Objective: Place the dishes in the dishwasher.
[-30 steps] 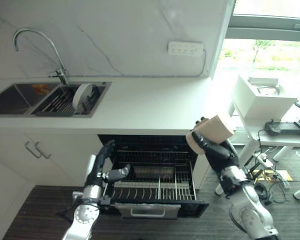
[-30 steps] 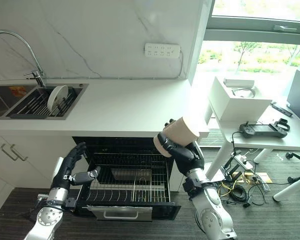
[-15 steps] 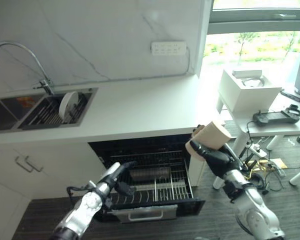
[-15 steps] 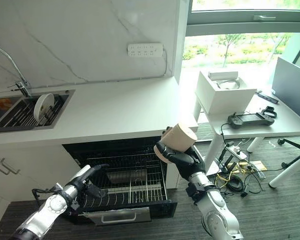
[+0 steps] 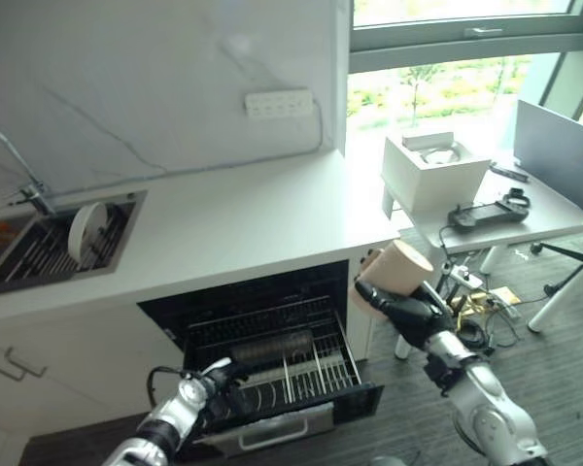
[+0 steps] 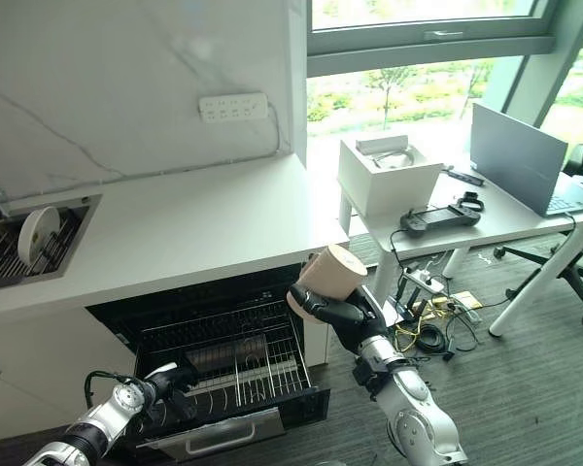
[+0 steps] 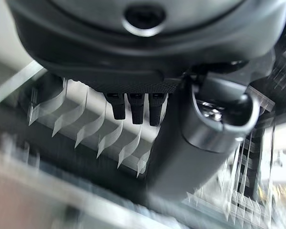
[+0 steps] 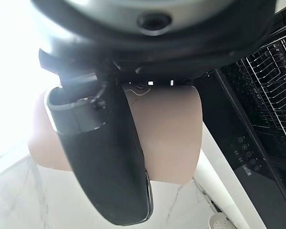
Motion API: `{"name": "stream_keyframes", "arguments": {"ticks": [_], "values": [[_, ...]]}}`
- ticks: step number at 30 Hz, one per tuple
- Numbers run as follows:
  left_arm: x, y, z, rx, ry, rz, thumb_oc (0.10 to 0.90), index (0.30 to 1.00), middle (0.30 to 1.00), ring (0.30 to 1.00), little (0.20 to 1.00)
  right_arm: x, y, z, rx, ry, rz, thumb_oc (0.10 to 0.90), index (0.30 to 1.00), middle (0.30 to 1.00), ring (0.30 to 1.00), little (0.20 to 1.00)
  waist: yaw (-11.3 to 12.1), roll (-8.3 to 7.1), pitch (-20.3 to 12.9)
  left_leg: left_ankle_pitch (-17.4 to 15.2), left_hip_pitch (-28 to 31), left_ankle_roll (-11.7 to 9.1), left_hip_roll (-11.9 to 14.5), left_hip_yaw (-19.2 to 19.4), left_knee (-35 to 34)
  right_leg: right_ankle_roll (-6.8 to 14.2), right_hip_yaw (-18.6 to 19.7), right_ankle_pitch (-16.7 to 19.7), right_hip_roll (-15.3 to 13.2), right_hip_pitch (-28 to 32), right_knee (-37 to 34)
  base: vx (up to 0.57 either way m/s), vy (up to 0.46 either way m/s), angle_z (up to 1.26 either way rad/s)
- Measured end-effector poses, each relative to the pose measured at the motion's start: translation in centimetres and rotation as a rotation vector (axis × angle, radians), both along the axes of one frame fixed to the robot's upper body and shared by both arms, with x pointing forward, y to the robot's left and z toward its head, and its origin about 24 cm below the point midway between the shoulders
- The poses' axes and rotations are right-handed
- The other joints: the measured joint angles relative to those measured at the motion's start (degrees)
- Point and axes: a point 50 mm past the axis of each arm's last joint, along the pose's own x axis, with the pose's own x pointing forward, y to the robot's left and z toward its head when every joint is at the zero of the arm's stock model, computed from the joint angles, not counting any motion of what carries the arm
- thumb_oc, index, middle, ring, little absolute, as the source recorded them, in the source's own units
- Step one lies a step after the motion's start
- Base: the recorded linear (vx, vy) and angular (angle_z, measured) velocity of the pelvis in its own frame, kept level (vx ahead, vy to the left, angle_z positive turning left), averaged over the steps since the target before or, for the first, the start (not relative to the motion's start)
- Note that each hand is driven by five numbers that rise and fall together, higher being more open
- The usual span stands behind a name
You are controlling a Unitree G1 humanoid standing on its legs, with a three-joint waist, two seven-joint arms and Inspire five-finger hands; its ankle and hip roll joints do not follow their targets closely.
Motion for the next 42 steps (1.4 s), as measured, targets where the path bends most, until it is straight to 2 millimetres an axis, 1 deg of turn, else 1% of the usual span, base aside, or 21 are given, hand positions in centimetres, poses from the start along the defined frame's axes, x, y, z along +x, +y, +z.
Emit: {"name": "stream_keyframes", "arguments": {"ticks": [1,2,5,7,9,11,17,21,23,24,26,28,29,30,31,32,33,35,37,39,42], "values": [[-0.6,-0.2,-0.3,-0.041,0.085,-0.03,0.8,0.9,0.9,0.9,0.9,0.0,0.0,-0.1,-0.006,0.008,0.004,0.4,0.3,0.3,0.3,0.3,-0.15,0.2,-0.61,-0.21,-0.01,0.08,0.0,0.16,0.27,-0.1,0.09,0.14,0.06,0.13,-0.18,0.02,0.016,-0.09],[-0.8,-0.3,-0.3,-0.061,0.12,-0.035,0.8,0.9,0.9,0.9,0.9,0.0,-0.1,-0.1,-0.008,0.011,0.006,0.4,0.3,0.3,0.3,0.3,-0.11,0.17,-0.9,-0.38,0.0,0.12,0.04,0.13,0.51,-0.29,0.08,0.27,0.15,0.31,-0.21,0.0,0.0,0.0],[-0.7,-0.1,0.1,-0.092,0.199,-0.071,0.8,0.9,0.9,0.9,0.9,-0.1,0.2,-0.3,-0.006,0.021,0.035,0.4,0.3,0.3,0.3,0.3,-0.4,-0.95,-1.86,-0.85,0.05,0.12,0.26,0.22,0.74,0.11,0.08,0.15,0.25,0.76,-0.83,0.0,0.004,-0.03],[-1.3,0.0,0.6,-0.116,0.225,-0.117,0.8,0.9,0.9,0.9,0.9,-0.1,-0.3,-1.1,-0.016,0.045,0.041,0.4,0.3,0.3,0.3,0.3,-1.34,-0.88,-1.97,-1.2,0.06,0.43,0.23,0.93,1.05,-0.17,0.46,0.57,0.28,0.87,-0.93,0.0,0.012,-0.11],[-1.0,-0.3,1.2,-0.146,0.227,-0.155,0.8,0.9,0.9,0.9,0.9,-0.1,-0.8,-1.5,-0.028,0.064,0.036,0.4,0.3,0.3,0.3,0.3,-1.27,-0.85,-1.99,-1.39,0.1,0.41,0.23,1.04,1.16,-0.14,0.62,0.59,0.21,0.94,-1.02,0.0,0.005,-0.03],[-0.4,-0.1,1.9,-0.169,0.251,-0.177,0.8,0.9,0.9,0.9,0.9,-0.1,-0.9,-1.7,-0.034,0.071,0.039,0.4,0.3,0.3,0.3,0.3,-1.24,-0.49,-2.06,-1.58,0.08,0.43,0.14,1.04,1.29,-0.12,0.67,0.58,0.24,0.99,-1.08,0.0,0.0,0.0],[0.2,-0.3,2.6,-0.202,0.267,-0.2,0.8,0.9,0.9,0.9,0.9,-0.1,-1.0,-1.7,-0.038,0.07,0.042,0.4,0.3,0.3,0.3,0.3,-1.33,0.42,-2.16,-1.74,0.11,0.5,0.12,0.28,1.49,-0.09,-0.04,0.55,-0.02,1.81,-1.58,0.0,0.002,0.05],[0.4,-0.5,2.9,-0.225,0.263,-0.206,0.8,0.9,0.9,0.9,0.9,-0.1,-1.0,-1.7,-0.04,0.069,0.044,0.4,0.3,0.3,0.3,0.3,-0.75,1.62,-2.14,-1.78,-0.03,0.46,0.07,-0.21,1.41,-0.06,-0.42,0.48,-0.17,2.02,-1.66,0.0,0.003,0.06],[0.5,-0.6,2.9,-0.236,0.256,-0.2,0.8,0.9,0.9,0.9,0.9,-0.1,-1.1,-1.6,-0.046,0.07,0.044,0.4,0.3,0.3,0.3,0.3,-0.21,1.94,-2.12,-1.78,-0.11,0.44,0.07,-0.33,1.41,-0.05,-0.62,0.44,-0.19,2.02,-1.66,0.01,0.001,0.05],[0.6,-0.5,3.1,-0.272,0.238,-0.163,0.8,0.9,0.9,0.9,0.9,-0.1,-1.1,-1.6,-0.047,0.07,0.044,0.4,0.3,0.3,0.3,0.3,0.46,2.0,-2.15,-1.74,-0.21,0.38,0.05,-0.77,1.49,-0.03,-1.07,0.32,-0.24,2.21,-1.65,0.01,0.0,0.15],[0.4,-0.3,2.9,-0.3,0.193,-0.105,0.8,0.9,0.9,0.9,0.9,-0.2,-1.1,-1.7,-0.047,0.071,0.042,0.4,0.3,0.3,0.3,0.3,0.57,2.09,-2.11,-1.75,-0.15,0.39,-0.12,-1.51,1.47,0.07,-1.73,0.17,-0.43,2.81,-1.84,-0.02,-0.002,0.19],[-0.5,-0.6,2.1,-0.346,0.111,0.005,0.8,0.9,0.9,0.9,0.9,-0.2,-1.2,-1.6,-0.048,0.067,0.038,0.4,0.3,0.3,0.3,0.3,1.57,2.21,-2.0,-1.74,-0.22,0.39,-0.28,-1.73,1.5,0.19,-1.81,0.03,-0.58,2.75,-1.63,-0.02,-0.001,0.13],[-1.4,-0.8,1.3,-0.362,0.062,0.1,0.8,0.9,0.9,0.9,0.9,-0.2,-1.3,-1.6,-0.05,0.07,0.033,0.4,0.3,0.3,0.3,0.3,2.7,1.96,-1.83,-1.66,-0.61,0.42,-0.31,-1.98,1.53,0.22,-2.27,-0.03,-0.75,2.63,-1.57,-0.02,-0.002,0.15],[-1.6,-0.8,1.1,-0.359,0.036,0.129,0.8,0.9,0.9,0.9,0.9,-0.4,-1.4,-1.6,-0.05,0.071,0.03,0.4,0.3,0.3,0.3,0.3,3.37,1.68,-1.64,-1.61,-0.79,0.43,-0.35,-2.31,1.53,0.17,-2.56,-0.12,-0.82,2.58,-1.46,-0.02,-0.002,0.22],[-1.6,-0.6,1.3,-0.357,-0.008,0.161,0.8,0.9,0.9,0.9,0.9,-0.4,-1.5,-1.6,-0.049,0.07,0.027,0.4,0.3,0.3,0.3,0.3,4.21,1.3,-1.32,-1.51,-1.21,0.38,-0.44,-2.92,1.56,0.03,-3.3,-0.32,-1.03,2.6,-1.31,0.0,-0.001,0.23],[-1.6,-0.4,1.6,-0.349,-0.056,0.182,0.8,0.9,0.9,0.9,0.9,-0.4,-1.6,-1.6,-0.043,0.068,0.016,0.4,0.3,0.3,0.3,0.3,4.49,0.84,-0.92,-1.33,-1.37,0.27,-0.52,-3.36,1.5,-0.03,-3.73,-0.44,-1.11,2.47,-1.16,0.0,-0.001,0.24],[-1.7,-0.3,1.7,-0.339,-0.086,0.202,0.8,0.9,0.9,0.9,0.9,-0.4,-1.7,-1.5,-0.043,0.067,0.01,0.4,0.3,0.3,0.3,0.3,5.0,0.57,-0.65,-1.31,-1.62,0.36,-0.59,-3.69,1.49,0.33,-3.93,-0.91,-1.19,2.12,-0.89,0.0,-0.001,0.22],[-1.6,0.1,1.8,-0.303,-0.136,0.225,0.8,0.9,0.9,0.9,0.9,-0.2,-1.6,-1.4,-0.042,0.059,0.01,0.4,0.3,0.3,0.3,0.3,6.46,0.27,-0.15,-1.07,-2.37,0.53,-0.83,-4.53,1.5,0.25,-4.69,-1.04,-1.46,1.78,-0.28,0.0,0.001,0.2],[-1.3,0.4,2.1,-0.277,-0.174,0.229,0.8,0.9,0.9,0.9,0.9,-0.2,-1.6,-1.3,-0.043,0.058,0.01,0.4,0.3,0.3,0.3,0.3,7.12,0.13,0.51,-0.86,-2.51,0.52,-0.84,-5.06,1.5,0.12,-4.99,-1.19,-1.53,1.82,-0.05,0.01,0.001,0.15],[-1.1,0.5,2.3,-0.224,-0.211,0.19,0.8,0.9,0.9,0.9,0.9,-0.1,-1.6,-1.3,-0.07,0.056,0.006,0.4,0.3,0.3,0.3,0.3,8.01,0.02,0.79,-0.75,-2.9,0.4,-0.85,-5.4,1.51,0.09,-5.29,-1.29,-1.55,1.54,0.13,0.01,0.009,0.09],[-1.4,0.4,2.4,-0.197,-0.234,0.155,0.8,0.9,0.9,0.9,0.9,-0.2,-1.6,-1.4,-0.078,0.058,0.001,0.4,0.3,0.3,0.3,0.3,7.94,-0.31,1.2,-0.37,-2.96,0.31,-0.85,-5.41,1.51,0.17,-5.36,-1.35,-1.55,1.59,0.1,0.0,0.005,0.01]]}}
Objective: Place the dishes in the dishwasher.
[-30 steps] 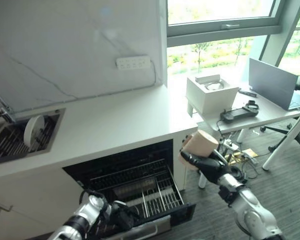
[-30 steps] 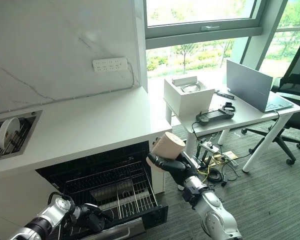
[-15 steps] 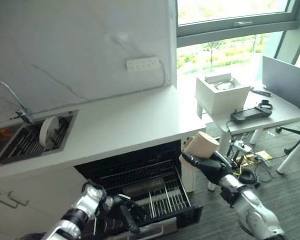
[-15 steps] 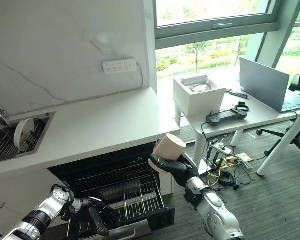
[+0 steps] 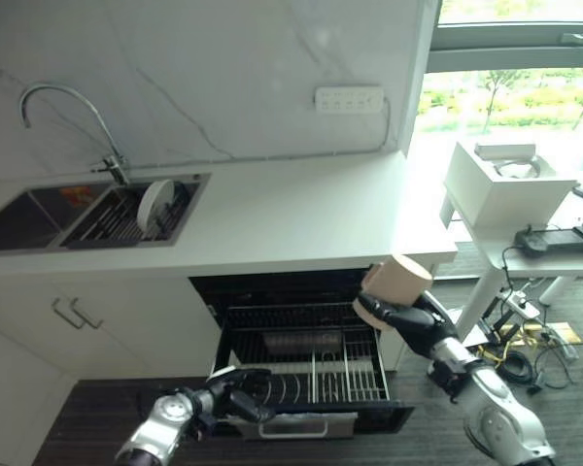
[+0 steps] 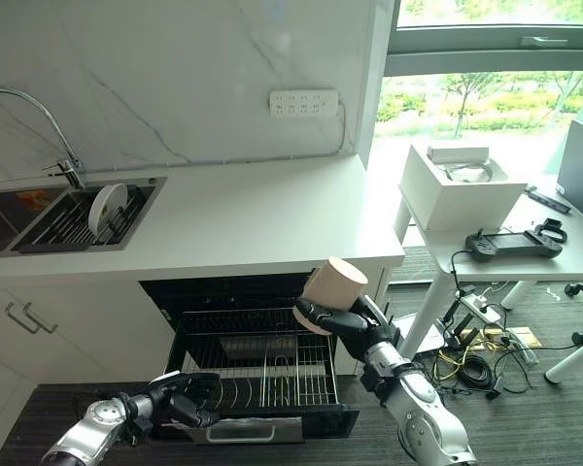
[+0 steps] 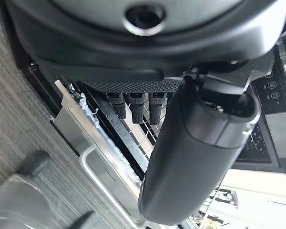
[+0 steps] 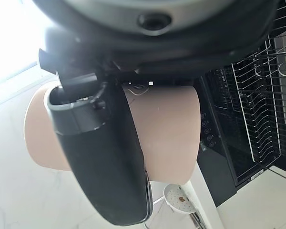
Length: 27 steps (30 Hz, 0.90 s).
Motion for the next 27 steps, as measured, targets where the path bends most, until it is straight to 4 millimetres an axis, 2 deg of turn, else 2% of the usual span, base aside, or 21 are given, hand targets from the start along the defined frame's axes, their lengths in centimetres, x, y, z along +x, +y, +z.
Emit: {"name": "stream_keyframes", "arguments": {"ticks": [4,13,17,22,25,27], "values": [[0.0,0.4,0.0,0.063,-0.003,-0.041,0.8,0.9,0.9,0.9,0.9,0.0,0.0,0.0,-0.002,0.0,0.0,0.4,0.3,0.3,0.3,0.3,-0.2,-0.31,0.21,0.0,0.04,0.01,-0.06,0.03,-0.01,-0.03,-0.07,0.02,-0.02,0.19,-0.17,0.0,0.0,0.0],[1.9,-1.5,1.6,0.249,-0.086,-0.361,0.8,0.9,0.9,0.9,0.9,0.0,-0.1,0.1,-0.009,-0.002,0.002,0.4,0.3,0.3,0.3,0.3,-0.63,-0.59,0.58,0.0,0.11,0.0,-0.22,-0.03,-0.09,0.12,-0.44,-0.03,-0.18,0.28,-0.22,0.0,0.0,0.0],[2.3,-1.3,2.6,0.267,-0.086,-0.411,0.8,0.9,0.9,0.9,0.9,0.2,-0.2,0.2,-0.013,-0.008,0.001,0.4,0.3,0.3,0.3,0.3,-1.53,-1.08,1.45,0.0,0.36,-0.01,-0.14,0.3,-0.18,0.11,-0.11,-0.02,-0.1,0.24,-0.18,-0.02,0.003,-0.05],[2.1,-1.4,2.8,0.235,-0.036,-0.415,0.8,0.9,0.9,0.9,0.9,0.2,-0.3,0.3,-0.016,-0.009,0.002,0.4,0.3,0.3,0.3,0.3,-1.42,-0.66,2.32,0.02,0.82,-0.01,-0.21,0.6,-0.52,-0.14,0.12,0.17,-0.13,0.33,-0.19,-0.01,0.003,-0.03],[1.6,-0.7,3.2,0.248,-0.012,-0.412,0.8,0.9,0.9,0.9,0.9,0.2,-0.4,0.3,-0.021,-0.011,-0.001,0.4,0.3,0.3,0.3,0.3,-1.39,-0.61,2.35,0.12,0.99,-0.12,-0.2,0.58,-0.78,-0.27,0.09,0.24,-0.06,0.38,-0.25,0.0,0.0,0.0],[1.1,0.7,3.3,0.279,0.037,-0.401,0.8,0.9,0.9,0.9,0.9,0.3,-0.6,0.4,-0.022,-0.014,-0.008,0.4,0.3,0.3,0.3,0.3,-1.36,-0.54,2.45,0.23,0.98,-0.12,-0.21,0.54,-0.82,-0.27,0.04,0.25,-0.04,0.39,-0.33,0.0,0.0,0.0]]}}
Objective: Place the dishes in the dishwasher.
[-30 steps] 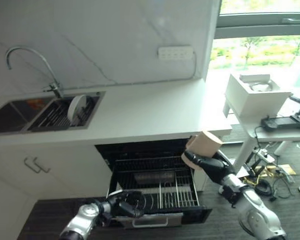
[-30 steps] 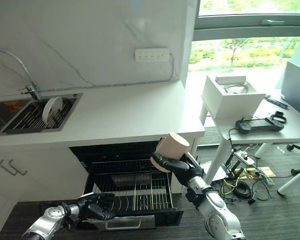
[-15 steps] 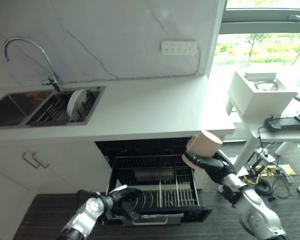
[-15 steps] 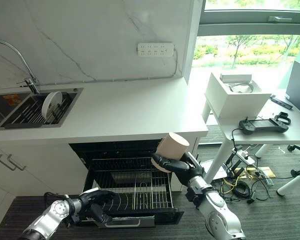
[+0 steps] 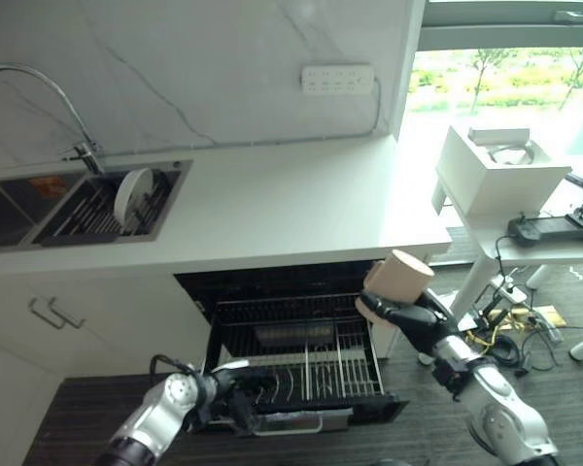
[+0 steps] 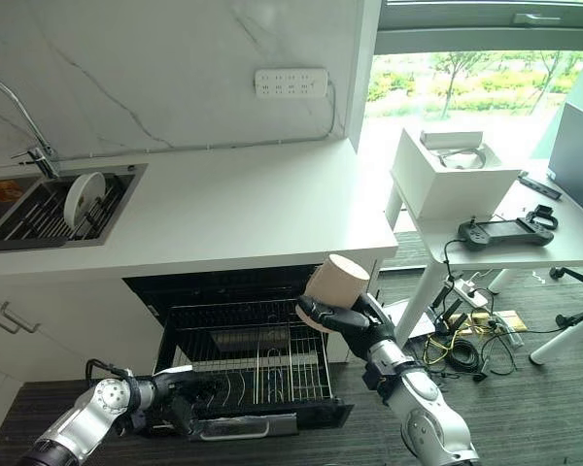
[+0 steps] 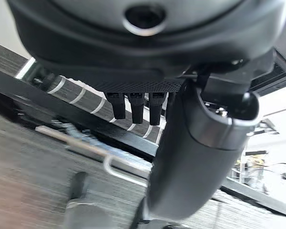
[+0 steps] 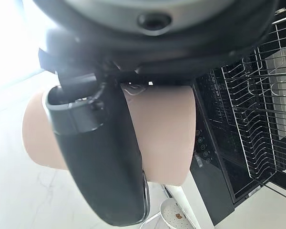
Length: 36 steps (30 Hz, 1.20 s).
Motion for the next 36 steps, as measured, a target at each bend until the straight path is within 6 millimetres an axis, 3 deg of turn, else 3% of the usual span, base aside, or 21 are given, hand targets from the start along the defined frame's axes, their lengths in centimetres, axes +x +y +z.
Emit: {"name": "stream_keyframes", "arguments": {"ticks": [3,14,36], "values": [[-0.5,1.5,0.2,0.026,0.017,0.047,0.8,0.9,0.9,0.9,0.9,0.0,-0.2,0.1,-0.007,-0.001,-0.002,0.4,0.3,0.3,0.3,0.3,0.21,0.14,0.2,0.0,0.07,0.0,-0.05,-0.17,-0.04,0.01,-0.16,0.0,-0.02,0.3,-0.24,0.0,0.004,0.03],[0.6,3.9,2.9,-0.016,-0.081,0.168,0.8,0.9,0.9,0.9,0.9,0.1,-0.7,0.4,-0.007,-0.015,-0.025,0.4,0.3,0.3,0.3,0.3,1.5,0.49,1.24,0.0,0.08,0.01,-0.18,-0.76,-0.04,0.03,-1.03,-0.04,-0.24,0.89,-0.54,0.01,0.002,0.03],[-0.5,2.4,1.3,0.028,-0.018,0.076,0.8,0.9,0.9,0.9,0.9,0.1,-0.6,0.4,-0.006,-0.015,-0.023,0.4,0.3,0.3,0.3,0.3,1.22,0.26,1.09,0.01,0.59,0.02,-0.15,-0.35,0.18,0.01,-0.52,0.0,-0.21,0.99,-0.12,0.0,-0.002,-0.01]]}}
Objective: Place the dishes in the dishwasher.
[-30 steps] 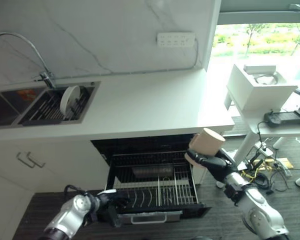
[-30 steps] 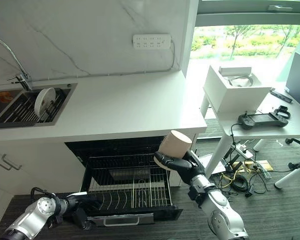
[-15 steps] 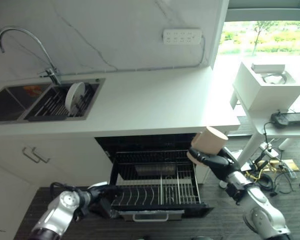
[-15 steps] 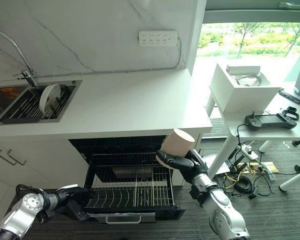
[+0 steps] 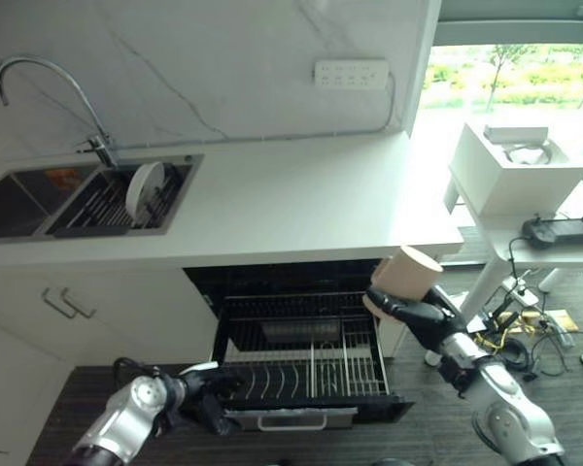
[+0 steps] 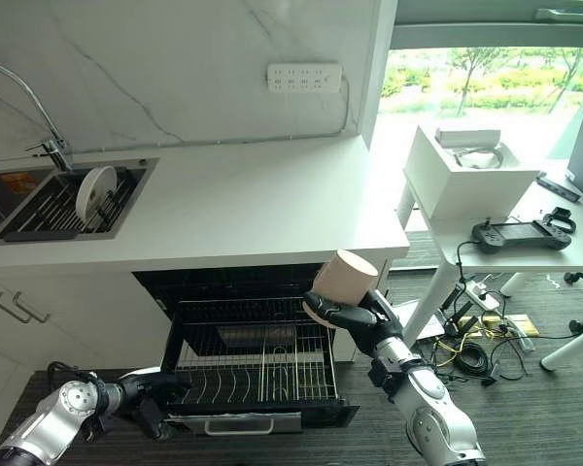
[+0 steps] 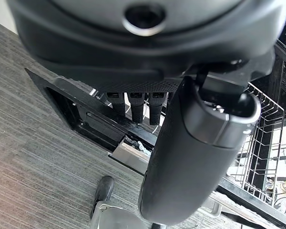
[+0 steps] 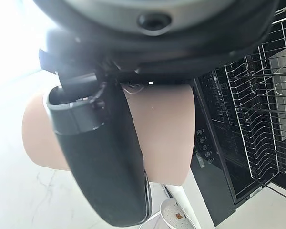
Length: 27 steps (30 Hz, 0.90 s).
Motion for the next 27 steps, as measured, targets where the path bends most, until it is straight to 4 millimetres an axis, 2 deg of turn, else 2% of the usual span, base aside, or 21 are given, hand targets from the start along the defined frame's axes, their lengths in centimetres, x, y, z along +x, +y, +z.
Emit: {"name": "stream_keyframes", "arguments": {"ticks": [15,18,20,22,23,25,27], "values": [[-0.2,-1.7,-1.1,0.009,-0.025,-0.046,0.8,0.9,0.9,0.9,0.9,-0.1,0.1,-0.2,-0.028,0.0,0.003,0.4,0.3,0.3,0.3,0.3,-0.1,-0.21,-0.1,-0.46,-0.18,0.07,0.16,0.32,1.01,0.07,0.6,-0.04,0.02,-0.2,0.64,0.01,-0.001,-0.01],[0.0,-2.0,-1.1,0.012,-0.059,-0.038,0.8,0.9,0.9,0.9,0.9,-0.1,0.3,-0.2,-0.065,-0.006,0.02,0.4,0.3,0.3,0.3,0.3,-0.93,-0.42,-0.16,-0.3,-3.73,0.44,0.16,0.24,2.6,-0.1,0.85,0.78,0.02,-3.55,1.31,-0.39,0.035,0.0],[3.1,-3.3,0.4,0.027,-0.171,-0.072,0.8,0.9,0.9,0.9,0.9,1.2,0.5,1.3,-0.104,-0.088,0.053,0.4,0.3,0.3,0.3,0.3,-0.94,-0.01,1.97,1.32,-11.85,1.25,0.02,0.03,4.87,0.13,1.5,3.1,0.29,-11.04,2.41,-0.5,0.004,-0.03],[6.0,-4.2,2.2,0.028,-0.259,-0.088,0.8,0.9,0.9,0.9,0.9,3.0,0.9,3.3,-0.127,-0.171,0.077,0.4,0.3,0.3,0.3,0.3,-1.08,0.04,7.67,3.01,-14.17,1.64,0.01,0.04,4.78,0.22,1.71,4.78,0.26,-13.22,2.41,-0.18,-0.007,-0.02],[7.1,-4.4,3.3,0.016,-0.306,-0.086,0.8,0.9,0.9,0.9,0.9,3.6,1.1,3.8,-0.13,-0.187,0.082,0.4,0.3,0.3,0.3,0.3,-1.07,-0.19,9.4,3.35,-15.18,1.37,0.05,0.15,4.58,0.36,2.11,5.31,0.3,-14.32,2.01,-0.08,-0.007,-0.03],[8.4,-4.6,4.6,0.013,-0.368,-0.085,0.8,0.9,0.9,0.9,0.9,4.2,1.3,4.6,-0.148,-0.225,0.086,0.4,0.3,0.3,0.3,0.3,-1.1,-0.6,13.13,3.56,-15.54,1.34,0.21,0.14,4.53,-0.04,2.5,5.89,0.35,-14.58,1.61,-0.06,-0.009,-0.05],[8.9,-4.4,5.7,-0.013,-0.425,-0.075,0.8,0.9,0.9,0.9,0.9,4.1,1.1,4.6,-0.178,-0.233,0.079,0.4,0.3,0.3,0.3,0.3,-0.91,-0.69,15.28,3.6,-15.56,1.26,0.29,0.12,3.66,0.22,2.8,6.09,0.48,-14.54,0.59,-0.06,-0.018,-0.03]]}}
